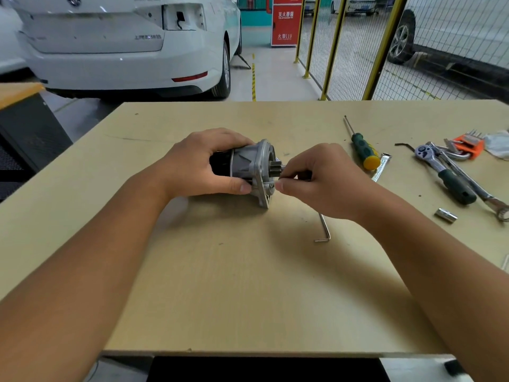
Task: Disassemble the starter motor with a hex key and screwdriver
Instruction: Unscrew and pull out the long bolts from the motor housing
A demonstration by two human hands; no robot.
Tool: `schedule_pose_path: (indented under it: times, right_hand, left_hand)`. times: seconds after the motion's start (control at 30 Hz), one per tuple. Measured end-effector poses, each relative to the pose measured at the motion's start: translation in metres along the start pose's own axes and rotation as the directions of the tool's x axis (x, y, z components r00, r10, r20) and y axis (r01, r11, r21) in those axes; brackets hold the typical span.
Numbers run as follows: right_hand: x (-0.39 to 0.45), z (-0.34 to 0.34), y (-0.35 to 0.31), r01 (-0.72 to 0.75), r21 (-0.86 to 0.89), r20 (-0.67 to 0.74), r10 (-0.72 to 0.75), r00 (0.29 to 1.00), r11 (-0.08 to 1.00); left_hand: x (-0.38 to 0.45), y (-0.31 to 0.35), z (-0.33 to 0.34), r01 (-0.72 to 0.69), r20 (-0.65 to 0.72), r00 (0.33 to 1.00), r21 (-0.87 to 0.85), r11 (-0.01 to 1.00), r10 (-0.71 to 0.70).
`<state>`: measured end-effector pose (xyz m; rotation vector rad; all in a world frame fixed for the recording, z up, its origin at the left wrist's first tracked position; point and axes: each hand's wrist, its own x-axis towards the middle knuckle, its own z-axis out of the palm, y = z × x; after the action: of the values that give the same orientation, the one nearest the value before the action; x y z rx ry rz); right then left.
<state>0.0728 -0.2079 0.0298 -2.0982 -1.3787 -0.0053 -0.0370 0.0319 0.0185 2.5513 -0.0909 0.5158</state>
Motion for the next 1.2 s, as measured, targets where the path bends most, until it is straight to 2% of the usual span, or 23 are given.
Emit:
schedule_pose_path:
  times: [0.1,0.17,0.3,0.4,0.53,0.63,0.87,1.2]
  right_hand:
    - [0.001,0.002,0.002,-0.1,0.12,0.012,0.099,0.995,0.988]
    - [0.0,0.002,0.003,-0.113,0.141,0.006,0.113,0.994,0.984]
    - [-0.003,0.001,0.004,-0.092,0.182,-0.022,0.098,0.995,0.979]
    - [-0.005,-0.002,0.004,-0.054,0.274,-0.02,0.062,0.998,0.96]
    - [-0.003,-0.006,0.006,-0.01,0.463,-0.17,0.1,0.98,0.887]
    - [-0.003,-0.004,0.004,0.008,0.452,-0.219,0.102,0.97,0.892]
    - [-0.001,0.005,0.001,0.04,0.465,-0.199,0.06,0.978,0.884]
    - [-0.002,-0.001,0.009,-0.029,0.338,-0.08,0.059,0.995,0.941]
  left_hand:
    - [0.0,0.003,0.001,-0.031,0.038,0.999,0.134,0.99,0.026]
    - [0.001,0.009,0.004,-0.054,0.012,0.999,0.233,0.971,0.053]
    - [0.0,0.018,0.001,-0.078,-0.022,0.996,0.292,0.953,0.088]
    - [0.0,0.022,-0.006,-0.092,-0.014,0.995,0.236,0.967,0.098]
    - [-0.003,0.02,-0.02,-0.038,-0.127,0.991,0.039,0.999,0.043]
    - [-0.006,0.017,-0.026,-0.001,-0.131,0.991,-0.097,0.995,-0.012]
    - [-0.008,0.017,-0.025,-0.034,-0.124,0.992,-0.099,0.995,0.022]
    - [-0.005,0.018,-0.003,-0.19,-0.075,0.976,0.16,0.969,0.204]
